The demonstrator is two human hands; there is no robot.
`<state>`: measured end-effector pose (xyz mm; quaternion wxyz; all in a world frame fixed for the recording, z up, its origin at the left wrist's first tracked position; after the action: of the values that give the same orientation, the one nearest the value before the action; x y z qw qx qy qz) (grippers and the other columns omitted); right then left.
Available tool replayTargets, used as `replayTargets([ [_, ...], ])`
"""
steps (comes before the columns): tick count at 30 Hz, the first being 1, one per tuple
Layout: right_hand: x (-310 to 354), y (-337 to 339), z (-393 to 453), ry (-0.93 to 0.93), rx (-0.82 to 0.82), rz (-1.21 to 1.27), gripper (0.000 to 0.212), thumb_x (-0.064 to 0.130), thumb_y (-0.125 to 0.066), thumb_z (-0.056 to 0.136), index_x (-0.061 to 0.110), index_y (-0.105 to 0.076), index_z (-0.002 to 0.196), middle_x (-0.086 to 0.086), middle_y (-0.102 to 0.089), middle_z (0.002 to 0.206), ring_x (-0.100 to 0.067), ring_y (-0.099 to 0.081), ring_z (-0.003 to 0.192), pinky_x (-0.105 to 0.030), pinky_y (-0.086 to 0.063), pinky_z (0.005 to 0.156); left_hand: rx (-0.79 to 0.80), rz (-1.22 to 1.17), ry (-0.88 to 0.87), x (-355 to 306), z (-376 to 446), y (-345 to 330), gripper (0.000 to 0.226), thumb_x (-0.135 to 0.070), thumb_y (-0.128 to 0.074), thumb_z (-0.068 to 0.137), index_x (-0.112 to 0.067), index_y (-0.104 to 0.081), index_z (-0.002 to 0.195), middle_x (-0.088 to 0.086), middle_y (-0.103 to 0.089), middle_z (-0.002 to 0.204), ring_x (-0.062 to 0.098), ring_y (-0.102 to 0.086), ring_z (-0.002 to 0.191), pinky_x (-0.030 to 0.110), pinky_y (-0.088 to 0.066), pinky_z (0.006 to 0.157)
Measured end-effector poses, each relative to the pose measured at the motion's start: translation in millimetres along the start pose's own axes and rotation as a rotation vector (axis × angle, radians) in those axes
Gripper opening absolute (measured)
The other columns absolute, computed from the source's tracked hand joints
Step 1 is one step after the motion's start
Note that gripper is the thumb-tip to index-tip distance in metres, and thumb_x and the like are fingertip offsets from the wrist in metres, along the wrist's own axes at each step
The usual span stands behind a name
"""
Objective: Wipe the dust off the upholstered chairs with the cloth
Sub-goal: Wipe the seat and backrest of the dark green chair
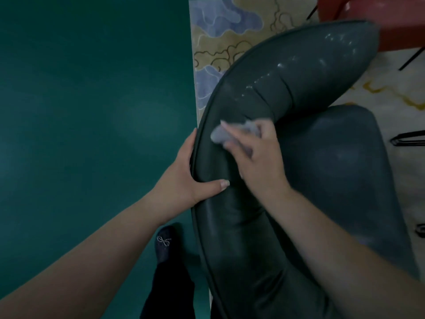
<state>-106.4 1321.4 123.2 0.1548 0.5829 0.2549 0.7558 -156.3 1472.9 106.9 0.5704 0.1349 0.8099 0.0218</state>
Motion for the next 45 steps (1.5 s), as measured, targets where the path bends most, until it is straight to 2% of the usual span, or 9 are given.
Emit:
replayTargets([
  [6,-8.0,0.9,64.5,-0.045,-0.095,-0.195,0.033,0.018,-0.068,0.086,0.021,-0.066,0.119,-0.007,-0.04,0.102,-0.027,-0.048,0.102,-0.034,-0.044,0.093,0.116,0.042,-0.045,-13.2,41.9,18.8,0.106,-0.025,-0.083,0.07,-0.035,-0.014,0.15,-0.037,-0.041,0.13,-0.029,-0.039,0.11,-0.002,-0.035,0.087],
  [9,-14.6,2.6,101.1,-0.156,-0.183,-0.213,0.032,0.02,-0.066,0.088,0.021,-0.066,0.12,-0.004,-0.037,0.105,-0.025,-0.046,0.107,-0.022,-0.038,0.098,0.151,0.08,-0.052,-16.3,57.3,28.2,0.106,-0.025,-0.082,0.071,-0.037,-0.011,0.149,-0.047,-0.032,0.114,-0.041,-0.029,0.099,-0.01,-0.029,0.075],
  [11,-12.2,1.0,92.5,-0.22,-0.212,-0.172,0.032,0.02,-0.066,0.089,0.024,-0.065,0.121,-0.001,-0.036,0.105,-0.021,-0.047,0.106,-0.014,-0.036,0.095,0.197,0.099,-0.059,-19.0,64.3,30.6,0.104,-0.021,-0.082,0.072,-0.039,-0.014,0.148,-0.042,-0.036,0.115,-0.039,-0.034,0.096,-0.008,-0.032,0.074],
  [16,10.9,-13.6,31.4,-0.193,-0.17,-0.075,0.032,0.02,-0.066,0.088,0.034,-0.066,0.117,0.005,-0.039,0.103,-0.021,-0.05,0.101,-0.028,-0.045,0.091,0.287,0.128,-0.076,-21.4,74.5,34.2,0.112,-0.022,-0.083,0.069,-0.034,-0.009,0.151,-0.036,-0.039,0.125,-0.034,-0.039,0.1,-0.005,-0.035,0.076],
  [26,-26.4,13.2,138.5,-0.313,-0.274,-0.309,0.03,0.029,-0.063,0.089,0.029,-0.066,0.119,-0.001,-0.035,0.109,-0.021,-0.04,0.111,-0.025,-0.035,0.099,0.312,0.116,-0.093,-29.8,106.9,35.3,0.1,-0.023,-0.084,0.068,-0.044,-0.02,0.143,-0.041,-0.045,0.114,-0.03,-0.045,0.099,-0.003,-0.038,0.077],
  [31,2.5,-6.5,93.6,-0.157,-0.062,-0.275,0.025,0.033,-0.064,0.086,0.036,-0.07,0.111,-0.003,-0.044,0.108,-0.018,-0.04,0.104,-0.029,-0.038,0.091,0.303,0.191,-0.077,-35.8,124.8,33.1,0.088,-0.024,-0.085,0.066,-0.04,-0.029,0.133,-0.026,-0.055,0.112,-0.023,-0.051,0.095,-0.001,-0.04,0.072],
  [35,-6.7,2.2,132.2,-0.124,0.085,-0.353,0.024,0.037,-0.062,0.087,0.034,-0.071,0.11,-0.004,-0.044,0.106,-0.02,-0.038,0.103,-0.033,-0.036,0.092,0.308,0.197,-0.063,-35.6,129.2,34.3,0.089,-0.028,-0.087,0.064,-0.044,-0.032,0.132,-0.036,-0.056,0.108,-0.021,-0.052,0.098,0.0,-0.041,0.075],
  [40,-46.3,30.3,181.5,-0.306,-0.161,-0.379,0.027,0.034,-0.062,0.089,0.028,-0.069,0.114,-0.002,-0.036,0.106,-0.024,-0.039,0.109,-0.028,-0.034,0.096,0.316,0.18,-0.08,-45.1,146.1,30.0,0.108,-0.021,-0.087,0.064,-0.031,-0.02,0.148,-0.052,-0.048,0.107,-0.025,-0.047,0.105,-0.004,-0.036,0.08],
  [45,-37.7,13.6,108.5,-0.218,-0.328,-0.155,0.028,0.024,-0.066,0.087,0.026,-0.068,0.115,-0.004,-0.042,0.104,-0.024,-0.047,0.1,-0.037,-0.045,0.091,0.291,0.238,-0.108,-51.2,164.5,27.4,0.111,-0.028,-0.087,0.063,-0.029,-0.018,0.15,-0.044,-0.048,0.116,-0.025,-0.046,0.105,-0.002,-0.037,0.082],
])
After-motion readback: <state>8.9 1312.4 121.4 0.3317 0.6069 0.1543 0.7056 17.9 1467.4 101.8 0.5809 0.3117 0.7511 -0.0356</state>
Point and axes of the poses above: each hand's wrist, its own z-axis towards the middle knuckle, its own y-axis out of the back of the hand, x = y × z, the point moved 4 cm from there along z, towards the middle knuckle
